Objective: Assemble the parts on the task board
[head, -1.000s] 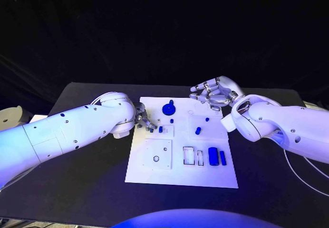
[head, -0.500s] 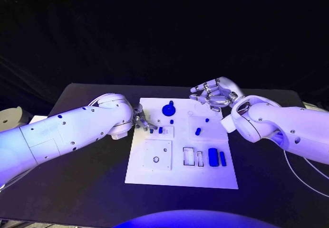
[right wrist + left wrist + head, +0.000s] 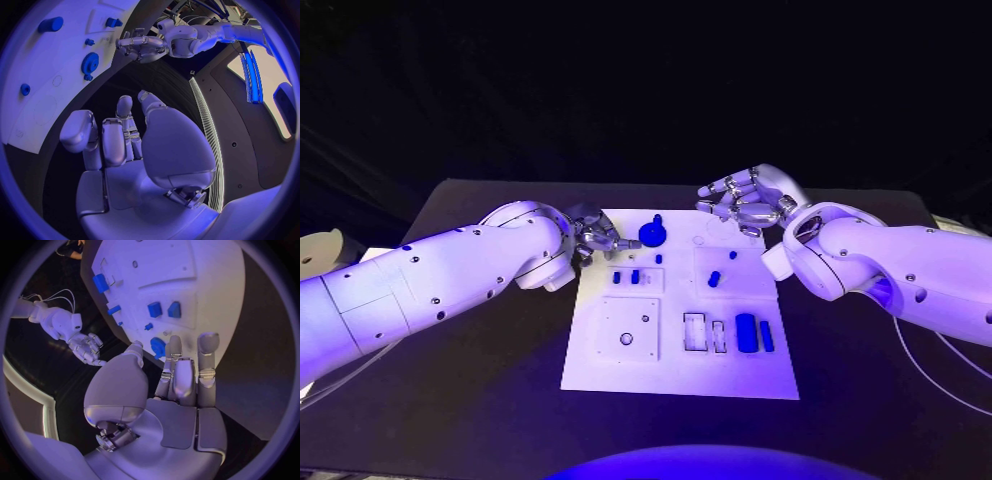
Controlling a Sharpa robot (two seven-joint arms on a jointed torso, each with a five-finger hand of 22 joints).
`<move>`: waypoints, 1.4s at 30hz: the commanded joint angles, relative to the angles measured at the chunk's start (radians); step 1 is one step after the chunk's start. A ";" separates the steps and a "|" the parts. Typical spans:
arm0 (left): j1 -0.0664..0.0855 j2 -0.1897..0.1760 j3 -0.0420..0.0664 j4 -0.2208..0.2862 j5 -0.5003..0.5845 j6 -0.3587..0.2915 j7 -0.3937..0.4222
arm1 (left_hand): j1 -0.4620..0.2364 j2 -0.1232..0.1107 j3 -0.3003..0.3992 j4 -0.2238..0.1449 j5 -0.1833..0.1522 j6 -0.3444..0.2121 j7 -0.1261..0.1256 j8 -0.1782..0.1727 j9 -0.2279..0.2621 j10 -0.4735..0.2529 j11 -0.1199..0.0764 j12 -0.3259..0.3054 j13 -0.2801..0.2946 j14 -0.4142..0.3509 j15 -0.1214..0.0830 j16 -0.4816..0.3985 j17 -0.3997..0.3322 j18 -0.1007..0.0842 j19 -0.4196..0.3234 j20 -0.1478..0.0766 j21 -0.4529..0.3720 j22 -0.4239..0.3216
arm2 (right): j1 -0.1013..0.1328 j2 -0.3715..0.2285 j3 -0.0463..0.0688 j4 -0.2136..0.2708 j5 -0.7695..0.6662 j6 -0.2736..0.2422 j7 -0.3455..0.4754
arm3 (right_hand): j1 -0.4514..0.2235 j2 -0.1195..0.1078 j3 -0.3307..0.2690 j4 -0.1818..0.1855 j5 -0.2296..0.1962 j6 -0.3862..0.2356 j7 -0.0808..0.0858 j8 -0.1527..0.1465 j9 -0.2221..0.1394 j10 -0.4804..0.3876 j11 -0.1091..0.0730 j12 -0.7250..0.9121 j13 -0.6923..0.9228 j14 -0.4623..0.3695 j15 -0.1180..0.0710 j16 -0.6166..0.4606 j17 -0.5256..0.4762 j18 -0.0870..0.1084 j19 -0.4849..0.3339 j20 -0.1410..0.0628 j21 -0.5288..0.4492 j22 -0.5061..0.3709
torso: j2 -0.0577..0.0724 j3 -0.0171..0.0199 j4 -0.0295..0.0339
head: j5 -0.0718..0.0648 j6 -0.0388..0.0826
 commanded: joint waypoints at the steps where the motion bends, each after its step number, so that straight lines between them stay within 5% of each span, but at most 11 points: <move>1: 0.001 0.002 0.000 -0.005 0.111 -0.109 0.244 | 0.019 -0.013 -0.031 0.000 -0.034 -0.037 0.022 -0.019 -0.032 -0.063 0.023 -0.039 -0.025 -0.068 0.019 -0.116 -0.124 0.022 -0.059 0.018 -0.185 -0.082 | -0.001 0.000 0.000 0.000 -0.008 0.009 0.006 | -0.001 0.006 -0.006 0.000 0.005 0.003 -0.002 0.004 0.001 -0.006 -0.004 0.000 -0.001 0.033 0.004 -0.004 -0.001 0.014 0.004 0.000 -0.007 -0.001 | 0.000 -0.0002 0.0003 | -0.003 0.003; 4: 0.001 0.009 0.000 -0.018 0.093 -0.114 0.280 | 0.120 -0.008 -0.038 -0.018 -0.036 -0.063 0.041 -0.040 -0.091 -0.108 0.043 -0.084 -0.064 -0.134 0.037 -0.238 -0.253 0.026 -0.073 0.039 -0.245 -0.138 | -0.001 0.000 0.000 0.001 -0.008 0.009 0.006 | -0.001 0.006 -0.006 0.000 0.005 0.003 -0.002 0.004 0.001 -0.006 -0.004 0.000 -0.001 0.033 0.004 -0.004 -0.001 0.014 0.004 0.000 -0.007 -0.001 | 0.000 0.0009 0.0005 | -0.004 0.005; 7: 0.001 0.024 -0.001 -0.035 0.022 -0.107 0.301 | 0.301 0.031 0.031 -0.082 -0.036 -0.055 0.043 -0.055 -0.157 -0.117 0.045 -0.126 -0.110 -0.153 0.040 -0.288 -0.306 0.033 -0.066 0.044 -0.283 -0.182 | -0.001 0.001 0.000 0.001 -0.008 0.010 0.006 | -0.001 0.006 -0.006 0.000 0.005 0.003 -0.002 0.004 0.001 -0.006 -0.004 0.000 -0.001 0.033 0.004 -0.004 -0.001 0.014 0.004 0.000 -0.007 -0.001 | 0.001 0.0002 -0.0010 | -0.007 0.009; 10: 0.001 0.044 -0.003 -0.055 -0.064 -0.108 0.330 | 0.416 0.029 0.088 -0.135 -0.028 -0.041 0.033 -0.078 -0.210 -0.111 0.037 -0.166 -0.150 -0.158 0.029 -0.303 -0.323 0.033 -0.057 0.037 -0.295 -0.198 | -0.001 0.002 0.000 0.000 -0.008 0.011 0.006 | -0.001 0.006 -0.006 0.000 0.005 0.003 -0.002 0.004 0.001 -0.006 -0.004 0.001 0.000 0.033 0.004 -0.003 0.000 0.014 0.004 0.000 -0.007 -0.001 | 0.001 0.0002 -0.0028 | -0.008 0.011; 12: 0.001 0.063 -0.006 -0.070 -0.146 -0.111 0.355 | 0.459 0.001 0.143 -0.145 -0.030 0.011 0.023 -0.120 -0.307 -0.065 0.034 -0.224 -0.219 -0.158 0.030 -0.319 -0.342 0.027 -0.045 0.034 -0.306 -0.214 | -0.001 0.003 0.000 0.000 -0.008 0.012 0.006 | -0.001 0.007 -0.006 0.001 0.005 0.003 -0.002 0.004 0.001 -0.005 -0.004 0.002 0.000 0.034 0.004 -0.003 0.000 0.014 0.004 0.000 -0.007 -0.001 | 0.002 -0.0001 -0.0032 | -0.010 0.013; 17: 0.000 0.102 -0.021 -0.097 -0.301 -0.099 0.382 | 0.455 -0.044 0.169 -0.147 -0.032 0.054 0.019 -0.151 -0.384 -0.061 0.036 -0.285 -0.280 -0.138 0.024 -0.309 -0.339 0.030 -0.028 0.030 -0.311 -0.224 | -0.001 0.006 0.000 -0.001 -0.008 0.013 0.006 | -0.001 0.007 -0.006 0.001 0.005 0.003 -0.002 0.004 0.001 -0.005 -0.004 0.002 0.000 0.034 0.004 -0.003 0.000 0.014 0.004 0.000 -0.007 -0.001 | 0.003 0.0003 -0.0035 | -0.014 0.016; 21: 0.000 0.131 -0.030 -0.121 -0.391 -0.057 0.371 | 0.430 -0.067 0.168 -0.141 -0.033 0.075 0.013 -0.175 -0.437 -0.060 0.037 -0.324 -0.321 -0.053 0.024 -0.194 -0.228 0.031 0.021 0.029 -0.298 -0.226 | -0.001 0.007 0.000 -0.001 -0.008 0.013 0.006 | 0.000 0.008 -0.006 0.000 0.006 0.003 -0.002 0.004 0.001 -0.005 -0.004 0.003 0.001 0.034 0.004 -0.003 0.001 0.014 0.004 0.000 -0.007 -0.001 | 0.003 -0.0001 -0.0047 | -0.015 0.018; 27: 0.000 0.164 -0.039 -0.154 -0.476 0.016 0.340 | 0.413 -0.069 0.167 -0.141 -0.035 0.128 0.012 -0.194 -0.497 -0.035 0.034 -0.364 -0.369 0.073 0.019 0.053 0.030 -0.017 0.148 0.021 0.076 -0.054 | -0.001 0.009 0.000 0.000 -0.008 0.012 0.006 | 0.000 0.008 -0.006 0.000 0.006 0.003 -0.002 0.004 0.001 -0.005 -0.004 0.003 0.001 0.034 0.004 -0.003 0.001 0.014 0.004 0.000 -0.007 -0.001 | 0.005 -0.0003 -0.0052 | -0.017 0.019; 34: 0.000 0.185 -0.042 -0.171 -0.511 0.056 0.321 | 0.408 -0.063 0.174 -0.141 -0.035 0.170 0.010 -0.204 -0.533 0.007 0.029 -0.394 -0.397 0.087 0.013 0.075 0.030 -0.037 0.181 0.014 0.226 0.023 | -0.001 0.010 0.000 -0.001 -0.008 0.009 0.006 | 0.000 0.008 -0.006 0.000 0.006 0.003 -0.002 0.004 0.001 -0.005 -0.004 0.003 0.001 0.034 0.004 -0.003 0.001 0.014 0.004 0.000 -0.007 -0.001 | 0.004 -0.0001 -0.0046 | -0.020 0.016; 42: -0.001 0.205 -0.043 -0.186 -0.519 0.073 0.317 | 0.407 -0.060 0.188 -0.141 -0.034 0.196 0.006 -0.211 -0.554 0.040 0.025 -0.423 -0.415 0.090 0.009 0.069 0.004 -0.044 0.192 0.009 0.287 0.055 | 0.000 0.012 0.000 -0.001 -0.008 0.008 0.007 | 0.000 0.008 -0.006 0.000 0.006 0.003 -0.002 0.004 0.001 -0.005 -0.004 0.003 0.001 0.034 0.004 -0.003 0.001 0.014 0.004 0.000 -0.007 -0.001 | 0.004 -0.0008 -0.0046 | -0.021 0.015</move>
